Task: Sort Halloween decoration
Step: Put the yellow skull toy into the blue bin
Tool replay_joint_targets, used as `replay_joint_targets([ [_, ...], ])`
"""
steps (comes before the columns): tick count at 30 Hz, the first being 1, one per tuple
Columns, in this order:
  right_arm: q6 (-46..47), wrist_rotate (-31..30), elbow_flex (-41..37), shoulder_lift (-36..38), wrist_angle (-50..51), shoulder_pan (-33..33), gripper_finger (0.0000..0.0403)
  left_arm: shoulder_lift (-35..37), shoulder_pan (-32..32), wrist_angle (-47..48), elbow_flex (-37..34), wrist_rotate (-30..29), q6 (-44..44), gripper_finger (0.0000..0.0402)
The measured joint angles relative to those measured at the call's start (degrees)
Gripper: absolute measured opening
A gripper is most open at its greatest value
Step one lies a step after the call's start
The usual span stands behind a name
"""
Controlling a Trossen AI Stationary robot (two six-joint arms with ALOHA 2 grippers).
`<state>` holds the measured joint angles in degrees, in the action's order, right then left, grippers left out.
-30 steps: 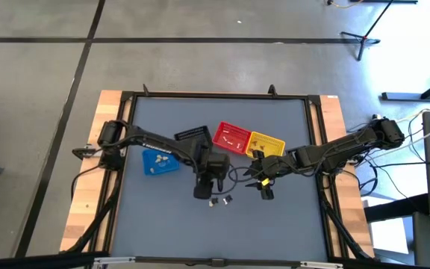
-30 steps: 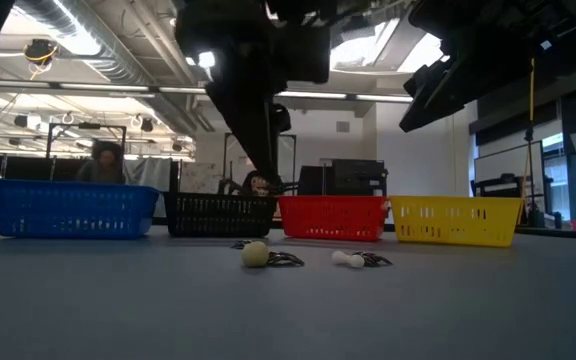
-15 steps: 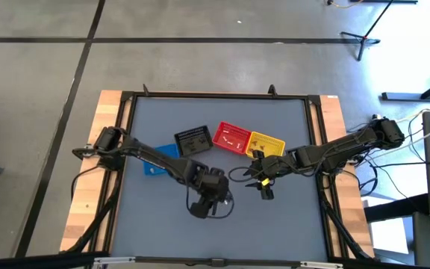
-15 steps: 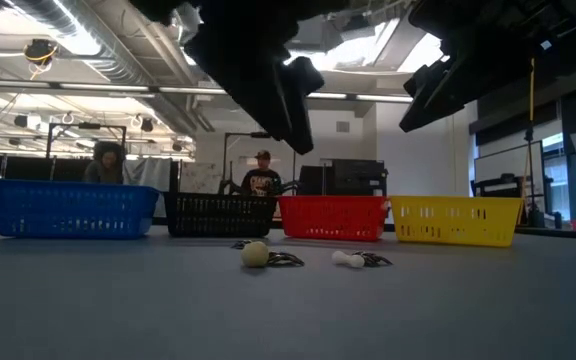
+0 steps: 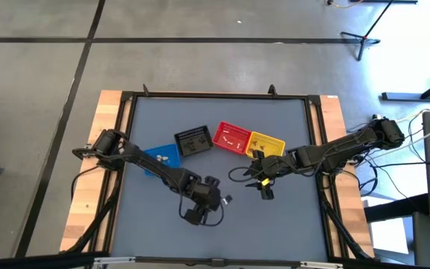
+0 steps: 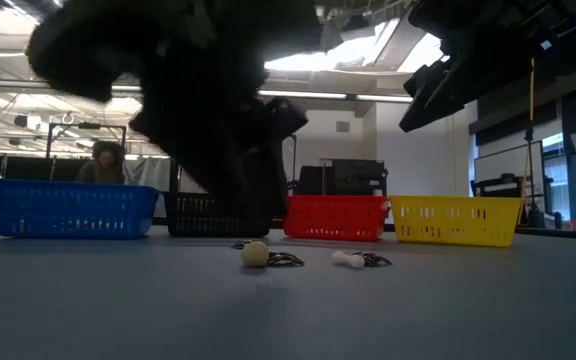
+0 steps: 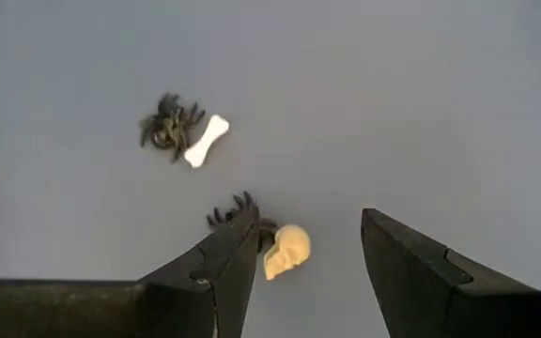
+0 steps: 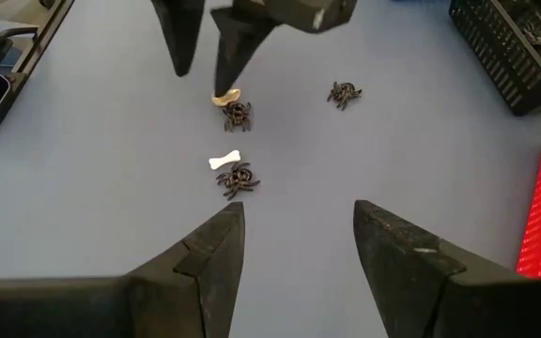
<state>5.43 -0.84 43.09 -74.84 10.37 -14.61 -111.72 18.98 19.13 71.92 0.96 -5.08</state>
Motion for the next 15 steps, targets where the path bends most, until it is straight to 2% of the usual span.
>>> replay_joint_targets([
  [9,0.0,0.0,0.0,0.0,0.0,0.0,0.02,0.0,-0.3,-8.5,-5.9,-0.4,0.0,0.018],
  [15,0.0,0.0,0.0,0.0,0.0,0.0,0.02,0.0,-0.3,-10.3,-8.0,-1.0,0.3,0.018],
])
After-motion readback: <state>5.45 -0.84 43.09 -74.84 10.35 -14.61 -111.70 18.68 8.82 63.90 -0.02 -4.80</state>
